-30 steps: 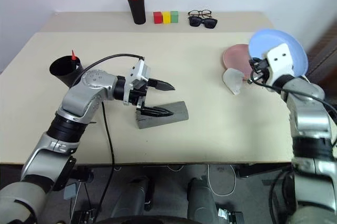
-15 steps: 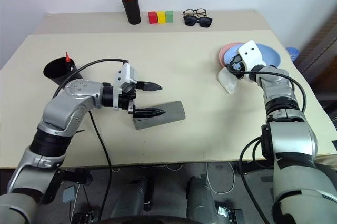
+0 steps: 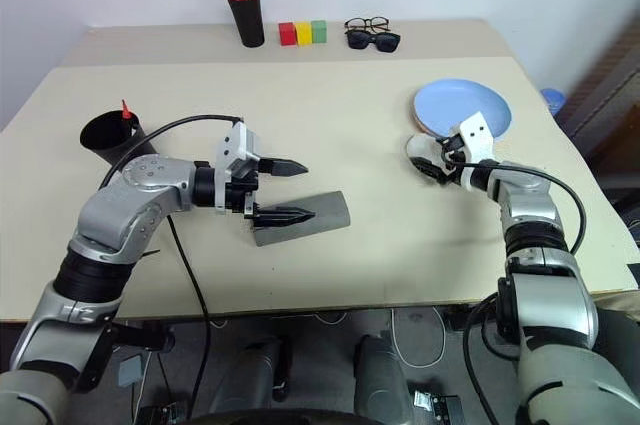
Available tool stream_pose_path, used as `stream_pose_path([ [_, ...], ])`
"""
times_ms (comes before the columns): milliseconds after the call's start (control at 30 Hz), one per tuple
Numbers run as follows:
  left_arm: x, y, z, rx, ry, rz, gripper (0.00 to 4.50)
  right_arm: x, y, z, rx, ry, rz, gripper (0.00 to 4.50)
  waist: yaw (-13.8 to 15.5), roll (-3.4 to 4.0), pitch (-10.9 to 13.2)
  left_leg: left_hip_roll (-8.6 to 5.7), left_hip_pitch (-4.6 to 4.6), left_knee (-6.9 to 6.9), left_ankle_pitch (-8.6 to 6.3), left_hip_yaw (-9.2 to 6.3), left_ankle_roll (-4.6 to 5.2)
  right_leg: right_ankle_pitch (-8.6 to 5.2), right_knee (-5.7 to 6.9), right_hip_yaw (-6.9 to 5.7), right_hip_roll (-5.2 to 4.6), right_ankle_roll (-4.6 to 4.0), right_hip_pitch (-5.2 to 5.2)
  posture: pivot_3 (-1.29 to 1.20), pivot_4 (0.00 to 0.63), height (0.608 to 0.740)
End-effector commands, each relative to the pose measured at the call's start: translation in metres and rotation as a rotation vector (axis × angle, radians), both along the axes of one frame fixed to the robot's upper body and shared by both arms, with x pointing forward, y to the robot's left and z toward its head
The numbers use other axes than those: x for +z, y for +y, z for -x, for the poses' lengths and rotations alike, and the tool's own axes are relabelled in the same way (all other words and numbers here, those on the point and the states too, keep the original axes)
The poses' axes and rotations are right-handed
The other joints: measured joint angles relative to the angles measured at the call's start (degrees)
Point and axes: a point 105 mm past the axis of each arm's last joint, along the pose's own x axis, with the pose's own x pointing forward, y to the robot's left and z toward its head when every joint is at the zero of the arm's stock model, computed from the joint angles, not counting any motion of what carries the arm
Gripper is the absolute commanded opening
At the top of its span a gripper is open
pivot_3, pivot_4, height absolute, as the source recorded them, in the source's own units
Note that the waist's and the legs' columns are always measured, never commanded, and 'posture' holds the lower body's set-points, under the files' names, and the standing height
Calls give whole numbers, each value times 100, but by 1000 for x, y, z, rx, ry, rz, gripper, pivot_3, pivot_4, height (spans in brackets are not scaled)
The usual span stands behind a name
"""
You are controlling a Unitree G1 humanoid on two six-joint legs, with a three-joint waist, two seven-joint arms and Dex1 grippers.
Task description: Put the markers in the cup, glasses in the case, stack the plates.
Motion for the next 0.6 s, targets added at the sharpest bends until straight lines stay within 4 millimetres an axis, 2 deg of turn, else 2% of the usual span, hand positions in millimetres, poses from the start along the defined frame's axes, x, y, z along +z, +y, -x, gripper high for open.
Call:
stream_pose_path([
  [33, 13, 0, 1, -12, -54, 15, 4500, 10, 3, -4, -21, -52, -16, 3948, 1, 0, 0, 0, 2, 0, 0, 0, 0, 0, 3, 0, 0, 0, -1, 0, 150, 740],
  [133, 13, 3, 1, -3, -55, 14, 4500, -1, 0, -4, -49, -26, 6, 3087, 14, 0, 0, 0, 2, 0, 0, -1, 0, -1, 4, 0, 0, 0, 0, 0, 150, 740],
  [333, 12, 5, 2, 8, -52, 13, 4500, -3, 3, -3, -45, -22, 1, 30, 27, 0, 0, 0, -1, 2, 0, 0, 0, -1, 2, 1, 0, 0, 1, 0, 150, 740],
  [467, 12, 4, 2, 11, -50, 16, 4500, 4, 7, -4, -40, -58, 0, 30, 22, 0, 0, 0, 0, 1, 0, 0, 0, -1, 2, 1, 0, 1, 0, 0, 150, 740],
  [600, 12, 4, 2, 15, -47, 26, 4500, 40, 16, -7, -3, -175, -89, 30, 13, 0, 0, 0, 0, 0, 0, 0, 0, -1, 3, 1, 0, 1, -1, 0, 150, 740],
])
